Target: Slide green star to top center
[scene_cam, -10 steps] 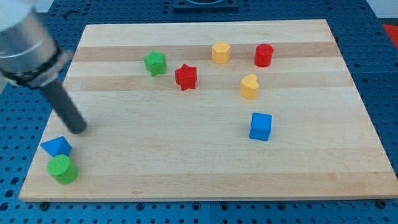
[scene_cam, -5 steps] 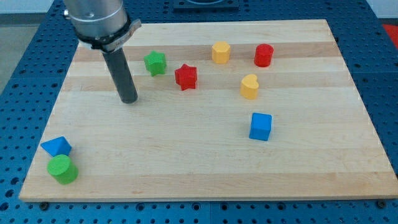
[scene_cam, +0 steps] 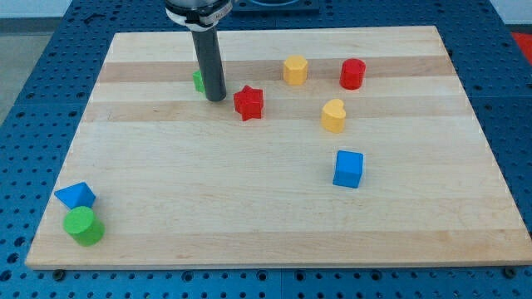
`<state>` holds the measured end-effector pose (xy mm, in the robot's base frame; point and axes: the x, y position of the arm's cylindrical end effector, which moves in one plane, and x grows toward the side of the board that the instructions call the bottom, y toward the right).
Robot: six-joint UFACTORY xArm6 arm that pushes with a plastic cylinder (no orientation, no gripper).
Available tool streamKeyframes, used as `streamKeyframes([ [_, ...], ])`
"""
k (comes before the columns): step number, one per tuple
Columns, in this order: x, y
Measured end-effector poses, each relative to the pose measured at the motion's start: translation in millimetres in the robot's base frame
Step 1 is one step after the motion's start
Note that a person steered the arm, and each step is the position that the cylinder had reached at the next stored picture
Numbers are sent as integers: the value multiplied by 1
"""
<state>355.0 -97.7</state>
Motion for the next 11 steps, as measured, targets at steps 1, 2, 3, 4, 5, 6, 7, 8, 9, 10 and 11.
streamKeyframes([
  [1, -2, -13],
  [2, -2, -44],
  [3, -14, -50],
  [4, -29, -43],
  [5, -44, -41],
  [6, -55, -19],
  [7, -78, -6],
  [8, -94, -1],
  [9, -111, 5],
  [10, -113, 25],
  [11, -114, 49],
])
